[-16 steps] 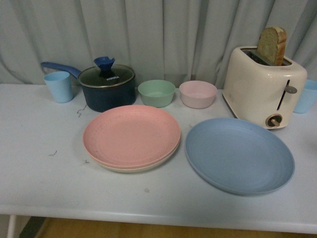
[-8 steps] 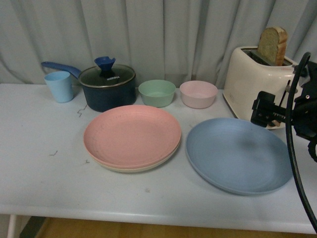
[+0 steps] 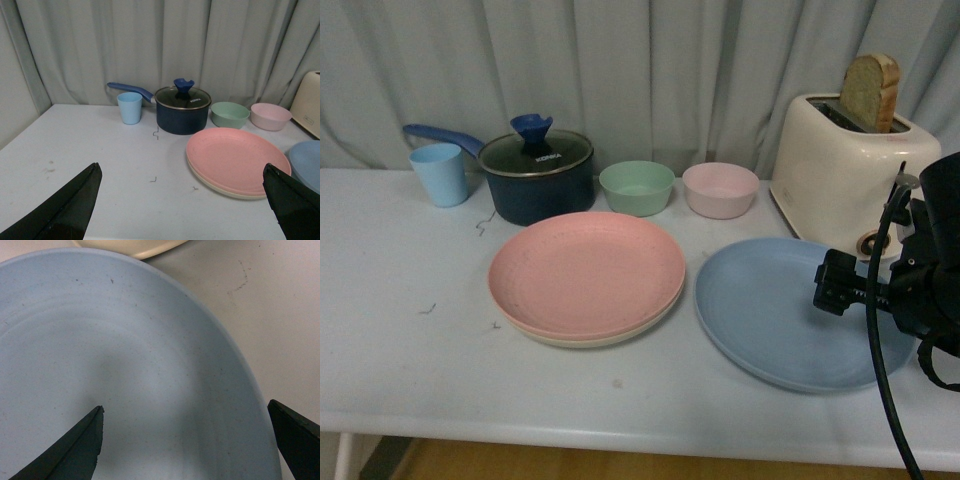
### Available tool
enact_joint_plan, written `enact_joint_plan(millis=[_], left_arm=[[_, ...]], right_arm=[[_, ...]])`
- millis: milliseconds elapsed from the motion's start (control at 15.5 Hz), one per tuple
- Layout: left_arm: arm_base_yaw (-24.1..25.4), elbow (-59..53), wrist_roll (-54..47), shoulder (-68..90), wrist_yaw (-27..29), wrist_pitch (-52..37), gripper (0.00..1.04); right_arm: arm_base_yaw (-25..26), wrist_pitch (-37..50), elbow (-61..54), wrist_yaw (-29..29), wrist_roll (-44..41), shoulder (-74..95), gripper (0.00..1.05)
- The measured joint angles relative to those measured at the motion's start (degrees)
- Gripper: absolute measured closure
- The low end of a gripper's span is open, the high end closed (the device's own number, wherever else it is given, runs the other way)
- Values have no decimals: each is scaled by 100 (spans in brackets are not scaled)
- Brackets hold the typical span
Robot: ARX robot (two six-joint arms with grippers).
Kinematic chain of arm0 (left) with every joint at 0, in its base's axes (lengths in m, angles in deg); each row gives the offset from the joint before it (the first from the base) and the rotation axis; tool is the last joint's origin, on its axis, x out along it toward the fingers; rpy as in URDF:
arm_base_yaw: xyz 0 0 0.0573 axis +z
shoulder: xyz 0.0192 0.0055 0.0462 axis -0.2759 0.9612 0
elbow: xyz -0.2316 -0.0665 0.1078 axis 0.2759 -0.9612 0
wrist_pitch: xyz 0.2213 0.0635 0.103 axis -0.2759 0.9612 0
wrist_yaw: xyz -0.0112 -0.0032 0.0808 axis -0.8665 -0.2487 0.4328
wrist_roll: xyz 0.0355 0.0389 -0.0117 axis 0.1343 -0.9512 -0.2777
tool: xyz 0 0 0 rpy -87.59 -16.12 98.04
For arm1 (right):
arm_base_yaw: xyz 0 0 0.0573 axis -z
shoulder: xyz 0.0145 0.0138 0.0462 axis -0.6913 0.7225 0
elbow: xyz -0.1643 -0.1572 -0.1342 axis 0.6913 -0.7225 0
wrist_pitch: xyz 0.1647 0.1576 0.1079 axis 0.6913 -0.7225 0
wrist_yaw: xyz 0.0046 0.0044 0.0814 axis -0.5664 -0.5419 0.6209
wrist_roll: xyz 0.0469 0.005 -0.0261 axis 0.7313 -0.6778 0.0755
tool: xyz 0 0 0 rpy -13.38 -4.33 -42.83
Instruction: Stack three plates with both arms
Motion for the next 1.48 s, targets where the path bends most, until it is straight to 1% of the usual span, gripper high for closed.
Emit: enact_joint_plan(millis=[64, 129, 386, 450, 579, 643, 708, 772, 836, 965, 1029, 1158, 1287, 1480], left_arm=[[0, 0, 2, 0, 0, 0, 7], [0, 0, 0, 0, 0, 0, 7], [0, 0, 2, 0, 0, -2, 7], [0, 0, 2, 0, -2, 0, 7], [0, 0, 0, 0, 0, 0, 7], [0, 0, 2, 0, 0, 0, 7], [0, 0, 0, 0, -4, 2, 7], [0, 0, 0, 0, 2, -2, 7], [0, 0, 2, 0, 0, 0, 7], [0, 0, 0, 0, -2, -2, 7], [0, 0, 0, 0, -2, 0, 7], [0, 0, 2, 0, 0, 0, 7], [0, 0, 2, 0, 0, 0, 7], [0, 0, 2, 0, 0, 0, 7]], right_arm=[[0, 37, -28, 11, 0, -2, 6], [2, 57, -35, 17, 0, 0, 9], [85, 162, -162, 17, -7, -7, 54], [118, 195, -264, 26, -9, -59, 67], [195, 400, -619, 166, -9, -376, 90], [267, 647, -907, 354, 0, -713, 99], [310, 848, -1226, 426, -50, -1196, 102], [426, 999, -1624, 509, -74, -1709, 102], [575, 914, -1987, 643, -42, -2299, 102], [546, 575, -2164, 828, 98, -3126, 102], [343, 575, -2044, 879, 238, -3331, 102], [-258, 560, -1311, 979, 535, -3178, 102], [-774, 201, -472, 938, 785, -2455, 102], [-1375, -525, 866, 638, 894, -1054, 102]])
